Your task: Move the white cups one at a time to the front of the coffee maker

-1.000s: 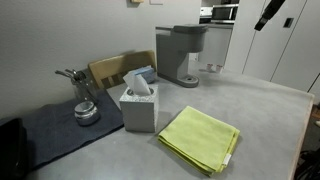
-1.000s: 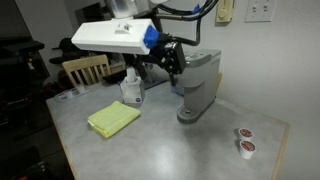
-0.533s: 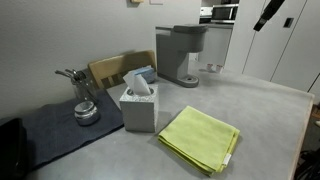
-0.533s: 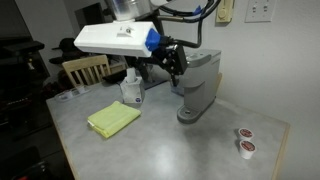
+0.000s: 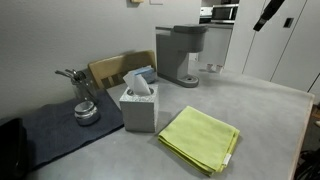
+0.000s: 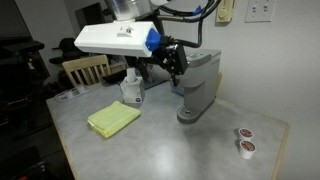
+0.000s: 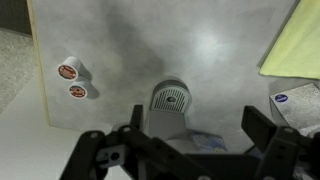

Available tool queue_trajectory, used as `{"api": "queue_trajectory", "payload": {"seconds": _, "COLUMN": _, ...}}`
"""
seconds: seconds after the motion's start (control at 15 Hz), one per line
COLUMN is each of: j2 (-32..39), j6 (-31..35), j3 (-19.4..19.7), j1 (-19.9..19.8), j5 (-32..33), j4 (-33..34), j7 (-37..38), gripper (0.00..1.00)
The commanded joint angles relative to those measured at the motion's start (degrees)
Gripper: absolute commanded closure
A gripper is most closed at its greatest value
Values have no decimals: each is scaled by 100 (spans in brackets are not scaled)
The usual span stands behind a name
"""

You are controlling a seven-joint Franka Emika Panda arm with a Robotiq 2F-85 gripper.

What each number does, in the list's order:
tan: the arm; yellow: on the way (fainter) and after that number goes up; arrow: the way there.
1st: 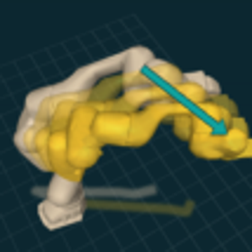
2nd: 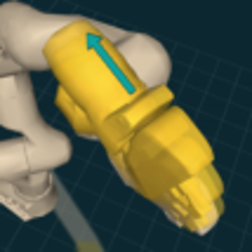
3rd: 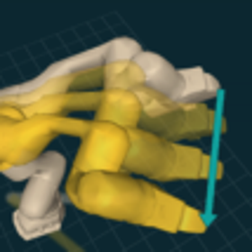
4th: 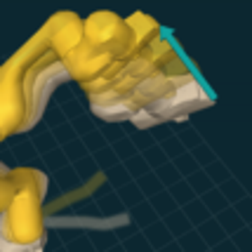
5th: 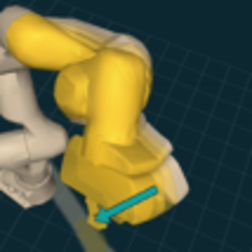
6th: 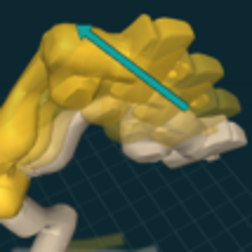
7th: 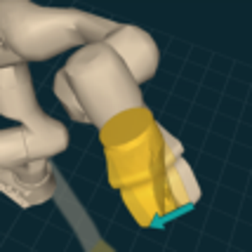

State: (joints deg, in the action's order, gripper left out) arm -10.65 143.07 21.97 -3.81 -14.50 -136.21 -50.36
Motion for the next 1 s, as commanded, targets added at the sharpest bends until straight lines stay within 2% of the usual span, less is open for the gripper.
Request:
{"api": "queue_trajectory", "payload": {"seconds": 0.0, "j2": 99, "j6": 169, "j3": -78, "j1": -124, "j5": -211, "j4": -36, "j7": -287, "gripper": 0}}
{"api": "queue_trajectory", "payload": {"seconds": 0.93, "j2": 97, "j6": 225, "j3": -75, "j1": -119, "j5": -213, "j4": -63, "j7": -290, "gripper": 0}}
